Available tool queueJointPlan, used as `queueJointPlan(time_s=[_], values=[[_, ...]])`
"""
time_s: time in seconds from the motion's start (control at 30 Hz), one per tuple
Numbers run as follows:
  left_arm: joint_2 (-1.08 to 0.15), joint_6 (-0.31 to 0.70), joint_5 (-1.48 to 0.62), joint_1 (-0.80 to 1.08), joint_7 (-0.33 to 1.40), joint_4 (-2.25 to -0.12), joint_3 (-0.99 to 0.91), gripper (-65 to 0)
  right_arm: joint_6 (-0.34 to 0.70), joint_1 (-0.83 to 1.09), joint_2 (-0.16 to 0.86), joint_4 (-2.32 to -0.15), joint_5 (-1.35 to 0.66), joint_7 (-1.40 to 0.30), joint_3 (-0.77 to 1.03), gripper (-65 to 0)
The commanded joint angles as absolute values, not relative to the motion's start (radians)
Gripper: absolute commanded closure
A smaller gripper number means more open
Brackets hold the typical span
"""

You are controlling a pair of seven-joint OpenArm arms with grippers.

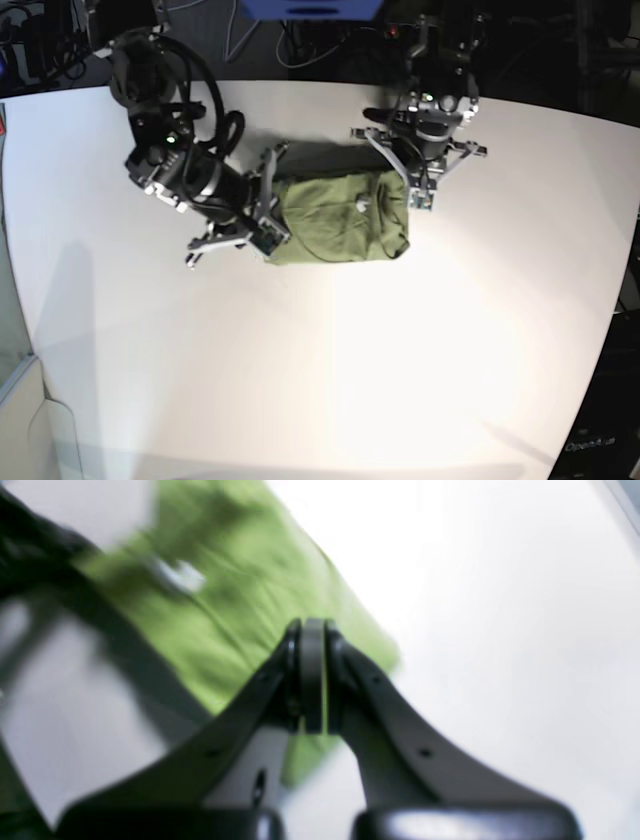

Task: Fold the T-shirt properly
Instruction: 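Push the bundle with the left gripper to square its edge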

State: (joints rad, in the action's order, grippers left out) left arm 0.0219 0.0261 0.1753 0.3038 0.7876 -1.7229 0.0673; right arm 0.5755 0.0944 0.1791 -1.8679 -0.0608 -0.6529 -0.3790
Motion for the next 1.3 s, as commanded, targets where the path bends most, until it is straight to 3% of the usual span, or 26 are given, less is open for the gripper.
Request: queueJointPlan(time_s=[0.0,0.2,0.67,0.97,1.27], values=[[0.025,0.024,0.177,0.275,0.78,-1.713,0.068,-0.5,0.576,0.079,0.177,-1.886,-0.077,-0.624,-0.358,0.0],[0.044,0.024,0.177,0.209,0.771,-1.607,0.065,-0.5,0.576,0.079,0.22,-1.874,-0.077,-0.624,-0.309,0.0],[0.038,0.024,0.177,-0.01,0.774,-1.415,0.064,-0.5,0.578,-0.045,0.254,-1.56,-0.077,-0.522,-0.302,0.0],[0.073,0.024,0.177,-0.136,0.769,-1.302,0.067,-0.5,0.578,0.068,0.243,-1.586,-0.079,-0.509,-0.303,0.0],[0.133,0.025,0.177,-0.234,0.769,-1.274,0.068,-0.5,0.578,0.188,0.154,-1.646,-0.079,-0.509,-0.32,0.0]])
